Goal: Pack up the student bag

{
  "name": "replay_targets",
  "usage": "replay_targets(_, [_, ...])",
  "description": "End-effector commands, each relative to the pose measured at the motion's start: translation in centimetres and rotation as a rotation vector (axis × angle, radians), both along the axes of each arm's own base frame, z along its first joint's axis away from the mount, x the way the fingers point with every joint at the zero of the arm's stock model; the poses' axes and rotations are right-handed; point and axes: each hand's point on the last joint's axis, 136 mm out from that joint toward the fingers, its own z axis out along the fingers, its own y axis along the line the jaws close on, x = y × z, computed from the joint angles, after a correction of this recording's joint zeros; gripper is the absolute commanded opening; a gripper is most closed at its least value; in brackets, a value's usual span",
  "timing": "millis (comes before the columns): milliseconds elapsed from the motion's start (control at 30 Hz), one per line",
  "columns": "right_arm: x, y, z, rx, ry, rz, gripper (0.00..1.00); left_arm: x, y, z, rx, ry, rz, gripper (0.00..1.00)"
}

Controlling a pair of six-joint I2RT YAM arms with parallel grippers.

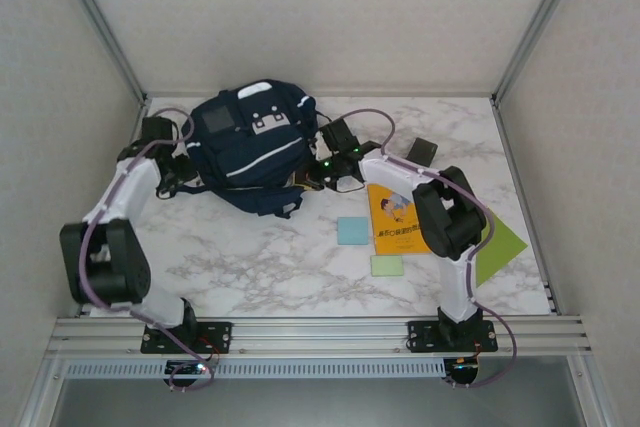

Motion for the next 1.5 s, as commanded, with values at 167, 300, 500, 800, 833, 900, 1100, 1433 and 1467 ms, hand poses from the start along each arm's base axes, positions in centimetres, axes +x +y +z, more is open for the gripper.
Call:
replay_targets(167, [-2.2, 2.2, 4.0, 0.039, 0.001, 0.129, 0.61, -2.9, -6.0, 5.1, -0.235, -0.220, 0.085, 0.62])
replay_targets(300, [-2.7, -4.1, 3.3, -0.268, -0.093, 0.156, 0.71, -3.9, -8.8, 7.0, -0.265, -0.325, 0.072, 0.65])
replay_targets(500, [-0.7, -16.3, 3.8, -0.614, -0.197, -0.001, 0.79, -3.8, -13.4, 7.4, -0.410, -0.403, 0.071, 0.66])
replay_targets(800, [-1.6, -30.1, 0.7, -0.808, -0.108, -0.226, 0.88, -3.2, -24.4, 6.0, -0.387, -0.369, -0.110, 0.66])
replay_targets(833, [-1.8, -31.2, 0.1, -0.809, -0.091, -0.251, 0.88, -3.1, -26.1, 5.4, -0.380, -0.344, -0.147, 0.66])
replay_targets(900, [-2.4, -32.5, -1.0, -0.794, -0.062, -0.288, 0.89, -3.0, -29.3, 4.6, -0.381, -0.302, -0.220, 0.66])
replay_targets(1100, [-3.7, -33.3, -4.3, -0.669, 0.000, -0.348, 0.89, -3.5, -39.3, 1.7, -0.390, -0.149, -0.508, 0.65])
replay_targets(1433, [-5.2, -30.4, -6.6, -0.485, 0.068, -0.351, 0.83, -3.9, -44.9, -4.7, -0.366, 0.033, -0.676, 0.58])
replay_targets(1467, [-5.3, -30.1, -6.5, -0.465, 0.075, -0.351, 0.82, -4.1, -45.1, -5.6, -0.359, 0.064, -0.687, 0.57])
